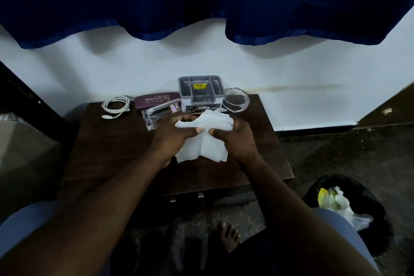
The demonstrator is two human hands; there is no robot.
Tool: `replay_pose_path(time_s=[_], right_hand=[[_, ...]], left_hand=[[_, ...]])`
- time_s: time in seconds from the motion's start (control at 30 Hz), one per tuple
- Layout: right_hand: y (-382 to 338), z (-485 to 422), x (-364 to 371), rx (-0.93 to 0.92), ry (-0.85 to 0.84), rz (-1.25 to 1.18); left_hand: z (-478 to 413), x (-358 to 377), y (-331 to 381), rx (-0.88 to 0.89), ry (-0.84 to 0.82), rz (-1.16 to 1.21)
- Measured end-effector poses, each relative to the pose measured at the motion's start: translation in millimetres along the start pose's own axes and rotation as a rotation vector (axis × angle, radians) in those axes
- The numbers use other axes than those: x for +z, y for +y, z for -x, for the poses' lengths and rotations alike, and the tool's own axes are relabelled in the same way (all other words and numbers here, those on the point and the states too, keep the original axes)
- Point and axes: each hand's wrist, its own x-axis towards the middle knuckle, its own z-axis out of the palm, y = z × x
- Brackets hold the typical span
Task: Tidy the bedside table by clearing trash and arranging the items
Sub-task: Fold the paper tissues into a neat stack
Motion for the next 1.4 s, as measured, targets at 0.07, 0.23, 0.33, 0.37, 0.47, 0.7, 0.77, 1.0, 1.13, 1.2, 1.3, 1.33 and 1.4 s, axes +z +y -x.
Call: replay_pose_path(time_s=[0.07,0.23,0.33,0.37,0.47,0.7,0.77,1.0,1.13,1.2,1.3,1.33,1.4], right_hand=[[3,0,2,0.006,0.007,0.038],[2,2,5,-0.003,0.061,0.059],[-8,-3,1,-0.072,0.082,0.006],[-10,-4,-1,-0.079,0.076,-0.012],[-10,-3,-1,0.027,0.043,-0.11],[-19,0,-2,0.309,-0.153,-0.406],[-25,1,-3,0.365,-0.219,-0.487],[-44,2,0,0.357,-0.296,-0.398],[-51,0,-7,0.398,-0.322,-0.443],[-52,-2,-9,0.428,-0.36,-0.494],[-46,-9,-8,0.454,-0.289,-0.436],[-44,-11,-6,0.465,-0.255,-0.411],[-38,-15,-3,0.475,-0.212,-0.355]], left_hand=[[-1,-1,-6,-0.014,0.035,0.007],[1,-5,-10,0.01,0.074,0.028],[-3,-10,-6,0.082,0.066,0.096],[-5,-12,-6,0.07,0.061,0.133],[-5,-15,-11,-0.046,0.047,0.244],[-6,-19,1,-0.384,-0.014,0.448],[-6,-18,0,-0.468,-0.061,0.443],[-1,-12,-10,-0.542,-0.136,0.411],[2,-8,-9,-0.526,-0.189,0.547],[4,-7,-9,-0.5,-0.242,0.669],[3,-10,-7,-0.476,-0.32,0.752],[2,-11,-6,-0.48,-0.318,0.743],[0,-14,-4,-0.482,-0.296,0.699]])
